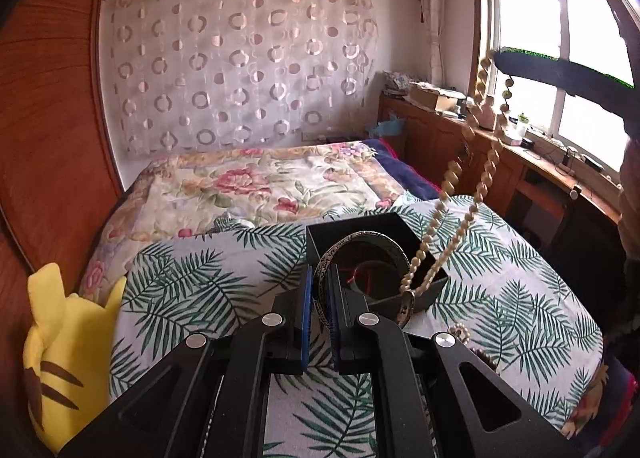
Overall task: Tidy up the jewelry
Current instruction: 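Lower the silver bangle into the box with the left tool while the right drops the pearls, then close the right tool on a pearl strand in the jewelry pile, then lift the pearl strand up from the pile with the right tool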
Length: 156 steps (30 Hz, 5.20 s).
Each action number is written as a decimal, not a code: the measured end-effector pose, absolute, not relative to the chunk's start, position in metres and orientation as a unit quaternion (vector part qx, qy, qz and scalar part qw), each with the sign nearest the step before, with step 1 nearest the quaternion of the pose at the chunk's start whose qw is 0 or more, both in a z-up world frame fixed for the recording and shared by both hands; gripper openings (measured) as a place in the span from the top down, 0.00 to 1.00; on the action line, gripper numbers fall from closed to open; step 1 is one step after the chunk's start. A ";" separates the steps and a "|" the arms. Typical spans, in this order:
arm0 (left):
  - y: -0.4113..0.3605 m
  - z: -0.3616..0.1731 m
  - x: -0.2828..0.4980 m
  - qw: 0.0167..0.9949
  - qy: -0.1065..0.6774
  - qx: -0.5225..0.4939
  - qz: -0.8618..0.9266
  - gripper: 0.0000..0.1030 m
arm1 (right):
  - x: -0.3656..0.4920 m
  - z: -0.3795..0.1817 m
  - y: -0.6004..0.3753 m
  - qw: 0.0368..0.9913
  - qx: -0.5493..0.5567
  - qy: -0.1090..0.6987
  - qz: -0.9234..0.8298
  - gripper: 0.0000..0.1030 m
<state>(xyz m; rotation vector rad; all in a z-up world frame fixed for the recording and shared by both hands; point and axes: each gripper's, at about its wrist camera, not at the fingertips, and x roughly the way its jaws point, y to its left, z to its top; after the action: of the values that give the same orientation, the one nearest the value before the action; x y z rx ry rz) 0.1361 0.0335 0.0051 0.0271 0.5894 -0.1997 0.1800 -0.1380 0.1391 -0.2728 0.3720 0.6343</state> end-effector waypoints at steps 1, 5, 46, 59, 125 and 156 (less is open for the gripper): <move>0.034 0.005 0.138 0.952 0.290 0.013 -0.098 0.94 | 0.186 0.141 -0.139 0.926 -0.128 0.182 0.306 0.92; 0.030 0.007 0.148 0.952 0.290 0.017 -0.095 0.94 | 0.206 0.144 -0.141 0.928 -0.111 0.192 0.298 0.92; -0.020 -0.055 0.226 0.929 0.355 0.049 -0.094 0.86 | 0.220 -0.016 -0.156 0.889 -0.060 0.348 0.293 0.59; 0.001 -0.048 0.165 0.938 0.327 0.027 -0.113 0.32 | 0.177 -0.057 -0.176 0.873 -0.058 0.374 0.307 0.60; 0.030 -0.087 0.099 0.929 0.348 -0.018 -0.124 0.11 | 0.173 -0.055 -0.179 0.860 -0.047 0.389 0.327 0.98; 0.037 -0.091 0.092 0.928 0.352 -0.029 -0.121 0.11 | 0.141 -0.030 -0.152 0.883 -0.127 0.327 0.312 0.95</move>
<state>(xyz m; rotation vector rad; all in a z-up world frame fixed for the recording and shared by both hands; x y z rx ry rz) 0.0924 0.0367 -0.0905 -0.0603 0.7216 -0.2481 0.1413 -0.1521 -0.0297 -0.2650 0.6799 0.6500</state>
